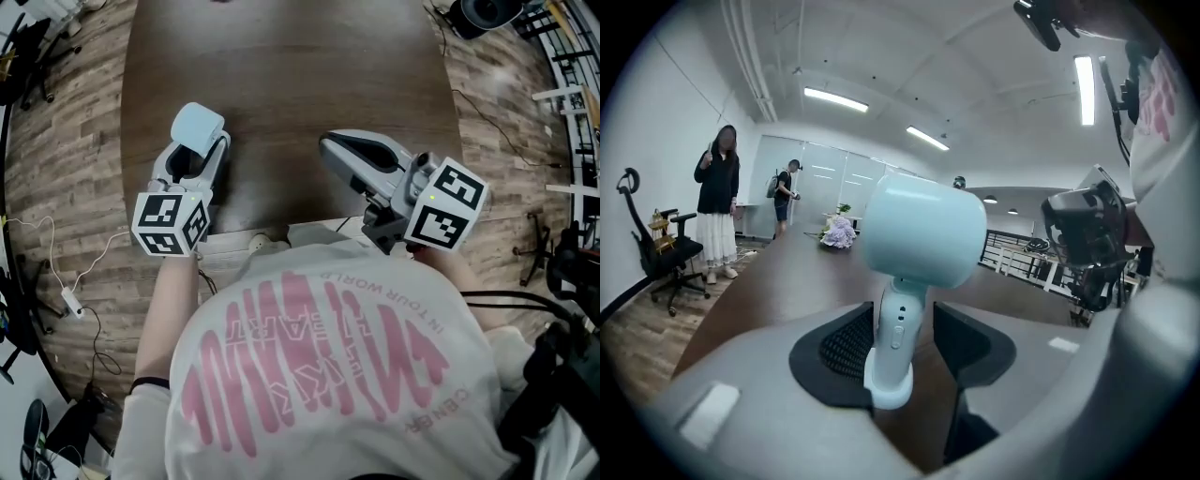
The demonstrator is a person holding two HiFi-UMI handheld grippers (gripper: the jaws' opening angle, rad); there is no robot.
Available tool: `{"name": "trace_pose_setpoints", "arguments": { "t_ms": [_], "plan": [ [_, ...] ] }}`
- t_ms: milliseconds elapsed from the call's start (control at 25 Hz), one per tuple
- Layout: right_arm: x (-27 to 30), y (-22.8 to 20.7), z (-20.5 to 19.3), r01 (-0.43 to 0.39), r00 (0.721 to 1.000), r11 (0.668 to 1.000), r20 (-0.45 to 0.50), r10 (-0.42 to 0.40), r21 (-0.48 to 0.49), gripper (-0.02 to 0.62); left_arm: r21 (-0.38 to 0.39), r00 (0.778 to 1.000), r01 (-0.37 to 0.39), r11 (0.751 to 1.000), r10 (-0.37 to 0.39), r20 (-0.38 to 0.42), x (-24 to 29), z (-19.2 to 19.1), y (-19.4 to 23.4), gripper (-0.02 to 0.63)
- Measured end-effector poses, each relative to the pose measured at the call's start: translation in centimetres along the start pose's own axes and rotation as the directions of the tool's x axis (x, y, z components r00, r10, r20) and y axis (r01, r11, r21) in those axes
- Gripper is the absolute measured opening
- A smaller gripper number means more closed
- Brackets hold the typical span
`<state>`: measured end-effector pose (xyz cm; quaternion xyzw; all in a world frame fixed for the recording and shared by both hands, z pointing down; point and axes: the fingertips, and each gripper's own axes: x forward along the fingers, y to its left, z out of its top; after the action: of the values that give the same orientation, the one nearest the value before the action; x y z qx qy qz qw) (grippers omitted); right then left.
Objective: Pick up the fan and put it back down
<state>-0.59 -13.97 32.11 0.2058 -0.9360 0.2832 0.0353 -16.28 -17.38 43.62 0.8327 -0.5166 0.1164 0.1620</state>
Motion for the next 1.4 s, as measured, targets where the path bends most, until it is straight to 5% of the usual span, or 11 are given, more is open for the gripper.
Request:
{"name": "trace_pose_setpoints", "arguments": {
  "t_ms": [960,1400],
  "plan": [
    [-0.2,-1.4,-1.3,0.012,1.0,0.998,-0.021,-0.011,0.067,0.006,0.026,0.999,0.039,0.999,-0.039,-0.019,3.6,0.2,0.3,0.192],
    [-0.1,-1.5,-2.2,-0.008,0.999,0.996,-0.048,0.012,0.087,0.006,0.094,0.997,0.064,0.993,-0.068,0.037,3.7,-0.1,-0.3,0.145]
  ]
}}
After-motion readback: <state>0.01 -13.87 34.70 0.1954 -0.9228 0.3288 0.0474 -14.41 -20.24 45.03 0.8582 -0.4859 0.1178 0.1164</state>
